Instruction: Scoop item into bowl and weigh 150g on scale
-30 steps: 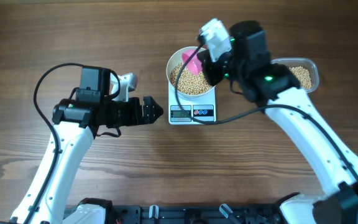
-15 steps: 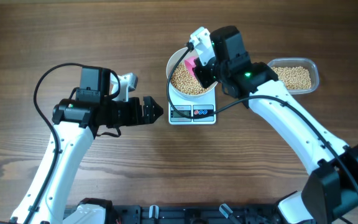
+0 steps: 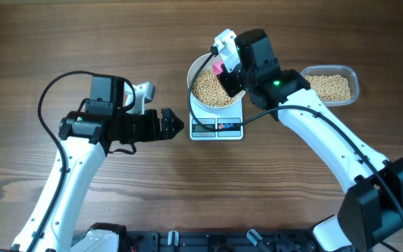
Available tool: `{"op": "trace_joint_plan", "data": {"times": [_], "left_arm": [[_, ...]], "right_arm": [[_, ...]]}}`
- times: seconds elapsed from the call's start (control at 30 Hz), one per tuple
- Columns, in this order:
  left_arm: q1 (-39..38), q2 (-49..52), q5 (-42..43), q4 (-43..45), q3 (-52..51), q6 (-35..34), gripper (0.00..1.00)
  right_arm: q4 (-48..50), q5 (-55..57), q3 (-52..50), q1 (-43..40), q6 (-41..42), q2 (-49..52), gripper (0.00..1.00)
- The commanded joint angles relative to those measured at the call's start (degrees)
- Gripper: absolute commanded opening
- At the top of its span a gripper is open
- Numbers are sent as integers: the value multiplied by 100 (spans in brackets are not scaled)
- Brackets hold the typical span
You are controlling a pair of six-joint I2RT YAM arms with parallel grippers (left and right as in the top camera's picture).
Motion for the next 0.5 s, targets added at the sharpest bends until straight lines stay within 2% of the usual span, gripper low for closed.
{"op": "trace_joint_plan", "data": {"times": [0.0, 0.47], "left_arm": [[-20, -9, 70, 17, 118, -11, 100], [-20, -9, 70, 17, 118, -11, 100]], "right_arm": [[24, 105, 7, 17, -33, 107, 4], [70, 48, 7, 20, 181, 146, 4]]}}
